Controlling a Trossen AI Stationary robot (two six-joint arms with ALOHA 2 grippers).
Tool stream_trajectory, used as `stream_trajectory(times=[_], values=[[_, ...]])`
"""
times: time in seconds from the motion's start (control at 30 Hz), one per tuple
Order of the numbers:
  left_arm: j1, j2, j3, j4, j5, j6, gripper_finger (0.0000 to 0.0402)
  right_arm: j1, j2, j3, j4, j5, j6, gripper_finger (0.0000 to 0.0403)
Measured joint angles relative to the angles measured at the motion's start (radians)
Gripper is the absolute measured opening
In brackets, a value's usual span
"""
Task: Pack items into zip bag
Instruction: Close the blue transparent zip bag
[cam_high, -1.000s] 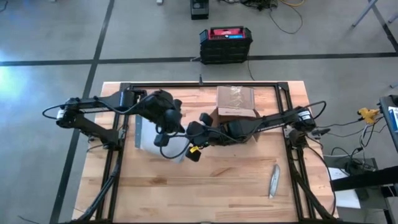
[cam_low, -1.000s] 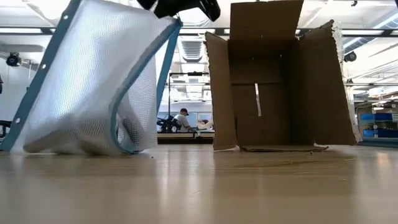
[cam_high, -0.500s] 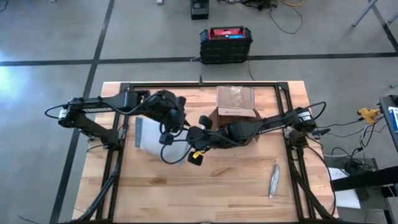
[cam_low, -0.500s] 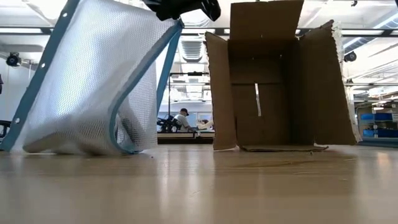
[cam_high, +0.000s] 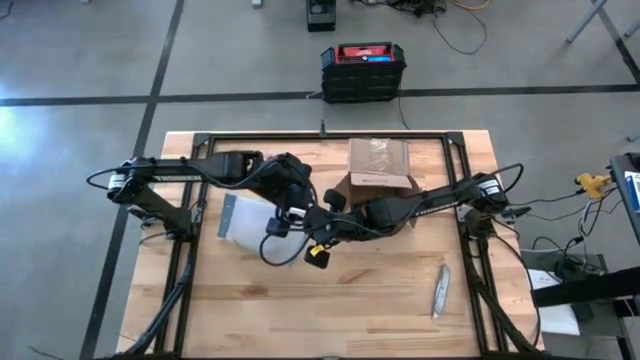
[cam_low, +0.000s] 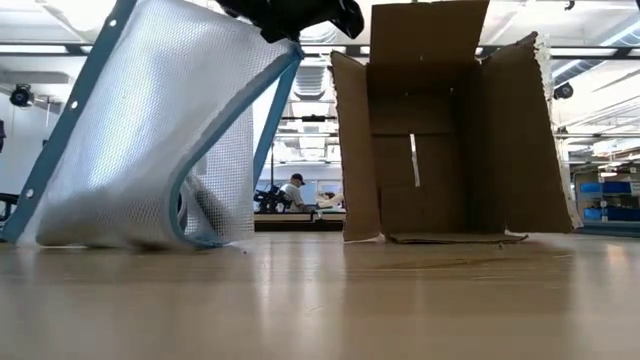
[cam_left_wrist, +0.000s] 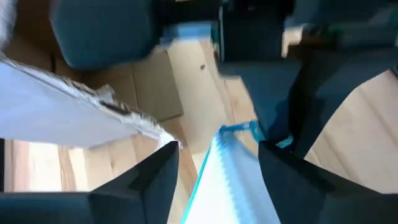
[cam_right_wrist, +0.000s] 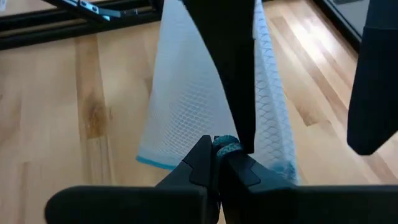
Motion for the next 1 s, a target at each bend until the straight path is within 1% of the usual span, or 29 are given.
stream_trajectory(times=[0.07, 0.17, 0.33, 0.67, 0.8, 0.9, 1.0], values=[[-0.001, -0.006, -0.001, -0.025, -0.028, 0.014, 0.0227, -0.001, 0.0, 0.001, 0.003, 0.01, 0.0, 0.0], [-0.001, -0.022, -0.001, -0.037, -0.036, 0.016, 0.0229, -0.001, -0.003, 0.001, 0.001, 0.012, 0.0, 0.0], [-0.001, -0.032, 0.005, -0.071, -0.036, -0.007, 0.0219, -0.001, -0.003, 0.001, -0.003, 0.012, -0.001, 0.0], [-0.005, 0.042, 0.005, -0.04, 0.0, -0.016, 0.0196, 0.001, -0.004, 0.0, -0.029, 0.004, 0.002, 0.0], [-0.005, 0.044, 0.005, -0.016, 0.002, -0.016, 0.0186, 0.002, -0.004, -0.001, -0.032, 0.004, 0.001, 0.0], [-0.005, 0.042, 0.005, 0.006, 0.005, -0.029, 0.0171, 0.003, -0.005, 0.0, -0.019, -0.003, -0.015, 0.0], [-0.005, 0.044, 0.004, -0.023, 0.006, -0.028, 0.0133, 0.002, -0.008, 0.0, -0.019, 0.003, -0.02, 0.0]])
